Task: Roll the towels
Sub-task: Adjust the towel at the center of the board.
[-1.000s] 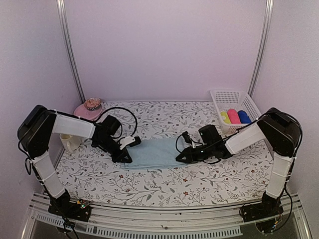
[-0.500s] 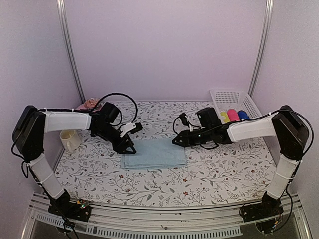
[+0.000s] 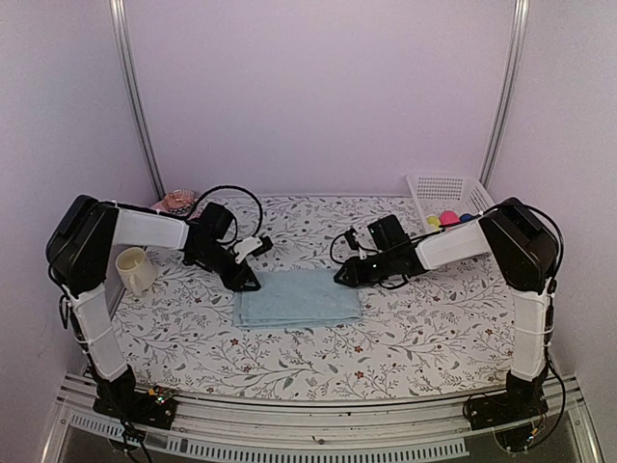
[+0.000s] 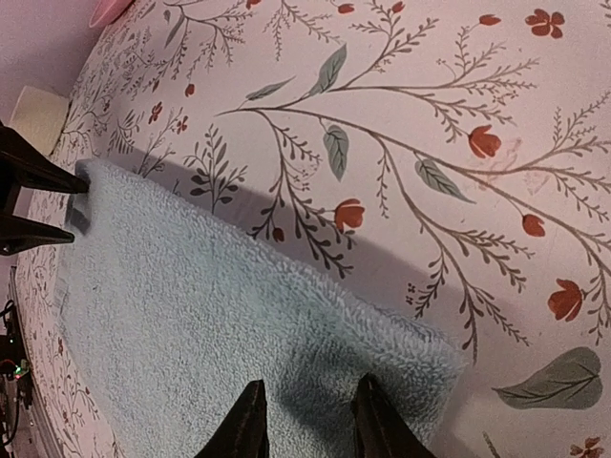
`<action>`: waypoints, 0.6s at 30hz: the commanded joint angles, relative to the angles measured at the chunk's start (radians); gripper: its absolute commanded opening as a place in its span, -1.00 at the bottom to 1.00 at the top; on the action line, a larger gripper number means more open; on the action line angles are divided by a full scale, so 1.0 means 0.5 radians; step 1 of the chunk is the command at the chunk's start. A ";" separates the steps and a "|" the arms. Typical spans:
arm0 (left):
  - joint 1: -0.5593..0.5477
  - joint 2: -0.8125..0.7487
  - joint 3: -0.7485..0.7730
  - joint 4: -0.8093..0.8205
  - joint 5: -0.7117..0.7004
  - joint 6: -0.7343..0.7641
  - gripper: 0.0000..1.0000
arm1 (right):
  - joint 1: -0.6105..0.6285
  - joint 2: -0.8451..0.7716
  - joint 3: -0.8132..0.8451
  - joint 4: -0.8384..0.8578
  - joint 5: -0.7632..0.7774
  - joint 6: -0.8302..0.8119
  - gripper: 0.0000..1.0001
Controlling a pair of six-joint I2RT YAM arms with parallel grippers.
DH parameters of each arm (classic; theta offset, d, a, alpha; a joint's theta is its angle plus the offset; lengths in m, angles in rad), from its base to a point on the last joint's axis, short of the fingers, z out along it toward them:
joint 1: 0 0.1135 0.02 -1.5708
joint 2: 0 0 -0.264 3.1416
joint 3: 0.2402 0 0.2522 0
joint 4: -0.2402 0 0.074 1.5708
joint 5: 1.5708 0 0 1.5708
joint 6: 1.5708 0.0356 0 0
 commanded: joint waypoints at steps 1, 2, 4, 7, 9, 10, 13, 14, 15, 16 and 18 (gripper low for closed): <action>-0.001 0.082 -0.042 0.050 -0.053 0.008 -0.21 | -0.013 0.049 -0.017 -0.033 0.016 0.008 -0.34; 0.001 0.093 -0.044 0.046 -0.065 0.009 -0.21 | -0.013 0.049 -0.016 -0.034 0.006 0.005 -0.34; -0.001 0.105 -0.042 0.036 -0.072 0.010 -0.19 | -0.014 0.040 -0.009 -0.032 -0.009 -0.001 -0.34; 0.000 0.082 -0.027 0.027 -0.083 0.006 -0.12 | -0.012 0.000 0.006 -0.042 -0.035 -0.009 -0.34; 0.000 0.044 -0.013 0.019 -0.079 0.003 -0.04 | -0.009 -0.045 0.017 -0.050 -0.053 -0.030 -0.33; 0.000 0.019 0.001 0.006 -0.074 0.003 0.03 | -0.008 -0.071 0.021 -0.067 -0.049 -0.037 -0.32; 0.000 -0.082 0.036 -0.046 -0.047 0.008 0.47 | 0.011 -0.159 0.021 -0.119 -0.005 -0.088 -0.19; 0.000 -0.123 0.037 -0.055 -0.040 0.005 0.62 | 0.021 -0.190 0.017 -0.144 0.026 -0.105 -0.11; -0.003 -0.167 0.032 -0.066 -0.032 0.003 0.76 | 0.030 -0.221 0.015 -0.165 0.061 -0.125 -0.02; -0.007 -0.199 0.027 -0.089 -0.020 0.000 0.84 | 0.039 -0.258 0.010 -0.188 0.098 -0.155 0.08; -0.019 -0.250 0.011 -0.143 0.001 -0.007 0.94 | 0.058 -0.320 -0.010 -0.227 0.179 -0.180 0.44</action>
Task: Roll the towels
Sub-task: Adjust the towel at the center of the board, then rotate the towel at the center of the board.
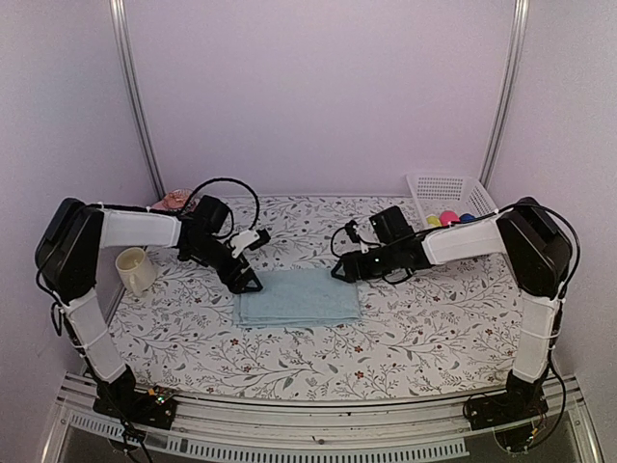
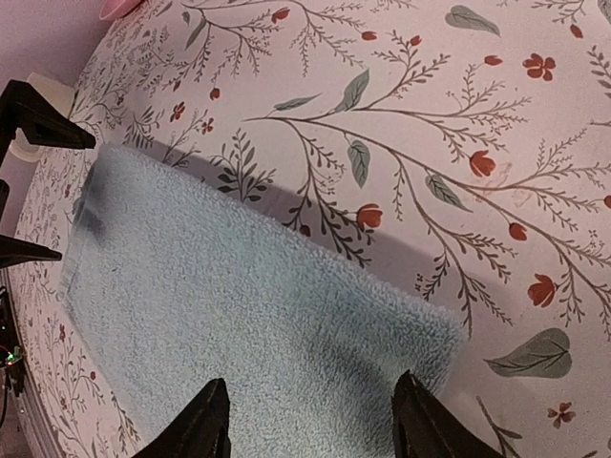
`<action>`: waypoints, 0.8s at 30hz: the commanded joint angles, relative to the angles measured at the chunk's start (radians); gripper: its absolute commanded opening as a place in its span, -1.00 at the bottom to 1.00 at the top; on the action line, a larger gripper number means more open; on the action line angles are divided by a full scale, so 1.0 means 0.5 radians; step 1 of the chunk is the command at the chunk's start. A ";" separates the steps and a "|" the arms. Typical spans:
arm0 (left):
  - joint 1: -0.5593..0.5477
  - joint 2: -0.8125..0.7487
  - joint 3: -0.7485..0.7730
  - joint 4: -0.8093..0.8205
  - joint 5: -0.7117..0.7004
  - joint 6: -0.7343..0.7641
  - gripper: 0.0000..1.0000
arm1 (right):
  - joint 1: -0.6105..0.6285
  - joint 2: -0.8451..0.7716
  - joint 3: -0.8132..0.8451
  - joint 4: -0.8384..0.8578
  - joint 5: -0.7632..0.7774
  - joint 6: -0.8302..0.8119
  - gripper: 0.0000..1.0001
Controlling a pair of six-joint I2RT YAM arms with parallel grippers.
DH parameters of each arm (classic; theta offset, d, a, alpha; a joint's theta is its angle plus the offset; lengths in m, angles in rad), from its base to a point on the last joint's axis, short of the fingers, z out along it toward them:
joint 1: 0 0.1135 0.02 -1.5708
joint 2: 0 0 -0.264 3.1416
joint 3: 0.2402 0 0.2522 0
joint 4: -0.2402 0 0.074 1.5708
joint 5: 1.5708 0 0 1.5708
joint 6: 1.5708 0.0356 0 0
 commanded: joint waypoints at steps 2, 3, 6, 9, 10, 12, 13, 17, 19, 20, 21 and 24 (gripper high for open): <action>-0.035 -0.183 0.003 -0.152 0.090 -0.024 0.94 | 0.050 -0.245 -0.039 -0.133 0.227 -0.117 0.99; -0.041 -0.183 -0.010 -0.171 0.118 -0.031 0.95 | 0.054 -0.274 -0.060 -0.146 0.264 -0.119 0.98; -0.059 -0.145 -0.015 -0.203 0.185 -0.087 0.95 | 0.061 -0.375 -0.126 -0.170 0.371 -0.112 0.98; -0.060 -0.062 0.022 -0.224 0.221 -0.156 0.95 | 0.077 -0.488 -0.204 -0.182 0.447 -0.092 0.98; -0.061 -0.033 0.037 -0.225 0.226 -0.178 0.95 | 0.084 -0.524 -0.240 -0.186 0.468 -0.085 0.98; -0.061 0.023 0.076 -0.223 0.217 -0.229 0.95 | 0.090 -0.595 -0.283 -0.193 0.503 -0.077 0.98; -0.061 0.054 0.096 -0.222 0.208 -0.251 0.95 | 0.097 -0.625 -0.302 -0.200 0.521 -0.074 0.98; -0.064 0.170 0.164 -0.206 0.177 -0.303 0.95 | 0.110 -0.730 -0.372 -0.218 0.571 -0.060 0.98; -0.070 0.237 0.221 -0.206 0.142 -0.298 0.95 | 0.114 -0.779 -0.407 -0.220 0.594 -0.054 0.98; -0.074 0.308 0.253 -0.208 0.121 -0.294 0.95 | 0.114 -0.812 -0.423 -0.222 0.609 -0.051 0.98; -0.080 0.360 0.289 -0.208 0.099 -0.285 0.95 | 0.114 -0.834 -0.441 -0.223 0.626 -0.047 0.98; -0.112 0.500 0.435 -0.212 0.013 -0.229 0.95 | 0.115 -0.900 -0.485 -0.230 0.707 -0.041 0.98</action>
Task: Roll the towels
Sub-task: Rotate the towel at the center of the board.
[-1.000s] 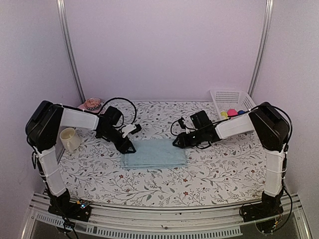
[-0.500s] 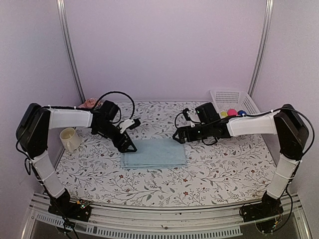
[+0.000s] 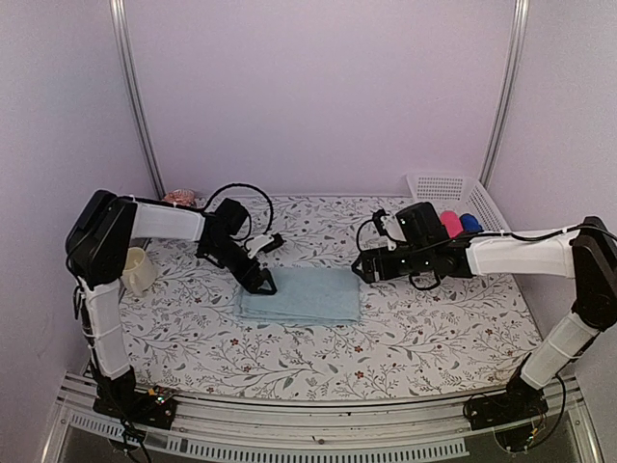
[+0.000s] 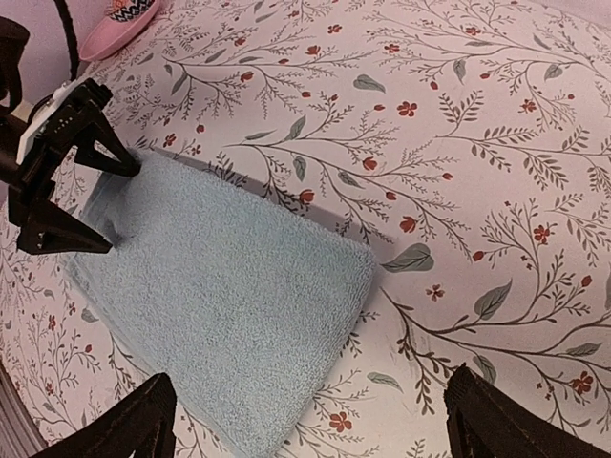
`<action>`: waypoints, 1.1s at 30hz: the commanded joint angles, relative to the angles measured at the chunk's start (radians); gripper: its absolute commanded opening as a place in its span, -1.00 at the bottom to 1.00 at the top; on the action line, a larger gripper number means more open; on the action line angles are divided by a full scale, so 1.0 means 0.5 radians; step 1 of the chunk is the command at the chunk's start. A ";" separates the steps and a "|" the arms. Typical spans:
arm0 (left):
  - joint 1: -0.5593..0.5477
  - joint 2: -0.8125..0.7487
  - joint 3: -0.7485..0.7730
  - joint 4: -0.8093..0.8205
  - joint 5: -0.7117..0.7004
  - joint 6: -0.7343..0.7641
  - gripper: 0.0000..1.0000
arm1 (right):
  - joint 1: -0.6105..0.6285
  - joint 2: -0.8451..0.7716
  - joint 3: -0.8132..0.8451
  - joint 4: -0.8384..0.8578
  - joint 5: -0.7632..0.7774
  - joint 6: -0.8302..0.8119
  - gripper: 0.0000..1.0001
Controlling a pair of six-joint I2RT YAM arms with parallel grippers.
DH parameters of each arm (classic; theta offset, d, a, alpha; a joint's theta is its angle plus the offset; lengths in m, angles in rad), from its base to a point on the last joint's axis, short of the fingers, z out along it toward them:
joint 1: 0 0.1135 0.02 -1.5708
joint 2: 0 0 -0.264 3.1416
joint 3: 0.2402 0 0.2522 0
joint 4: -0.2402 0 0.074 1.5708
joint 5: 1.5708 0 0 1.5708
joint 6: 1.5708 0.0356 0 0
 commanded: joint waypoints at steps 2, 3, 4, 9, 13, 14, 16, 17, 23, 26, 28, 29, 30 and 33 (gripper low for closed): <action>-0.085 0.306 0.298 -0.008 -0.187 0.089 0.94 | 0.014 -0.162 -0.083 -0.029 0.209 0.035 0.98; -0.103 0.387 0.392 -0.008 -0.209 0.123 0.94 | 0.013 -0.184 -0.095 -0.030 0.247 0.038 0.98; -0.120 0.460 0.511 -0.009 -0.229 0.144 0.95 | 0.015 -0.203 -0.105 -0.029 0.281 0.043 0.98; -0.186 0.678 1.130 -0.048 -0.224 0.200 0.94 | 0.015 -0.260 -0.151 -0.004 0.458 0.079 0.98; -0.228 0.516 1.304 0.004 -0.113 0.199 0.95 | 0.013 -0.219 -0.155 0.031 0.490 0.069 0.98; -0.238 0.434 1.278 0.028 -0.107 0.202 0.94 | 0.016 -0.201 -0.154 0.053 0.459 0.043 0.98; -0.256 0.264 1.117 0.109 -0.183 0.198 0.95 | 0.012 -0.157 -0.154 0.139 0.345 -0.025 0.98; -0.258 0.181 1.020 0.148 -0.292 0.176 0.95 | 0.016 -0.130 -0.140 0.169 0.281 -0.058 0.98; -0.237 -0.255 0.291 0.308 -0.459 0.064 0.95 | 0.084 0.103 0.041 0.085 0.343 -0.186 0.98; -0.229 -0.304 0.096 0.305 -0.300 -0.016 0.95 | 0.101 0.143 0.054 0.085 0.353 -0.173 0.98; -0.226 -0.288 0.044 0.285 -0.226 -0.063 0.94 | 0.125 0.163 0.069 0.085 0.360 -0.169 0.98; -0.224 -0.285 0.022 0.278 -0.196 -0.068 0.94 | 0.138 0.178 0.081 0.080 0.363 -0.179 0.98; -0.216 -0.285 0.002 0.277 -0.184 -0.077 0.95 | 0.152 0.194 0.093 0.068 0.373 -0.190 0.98; -0.186 -0.304 -0.071 0.286 -0.157 -0.082 0.95 | 0.181 0.273 0.160 -0.045 0.452 -0.218 0.98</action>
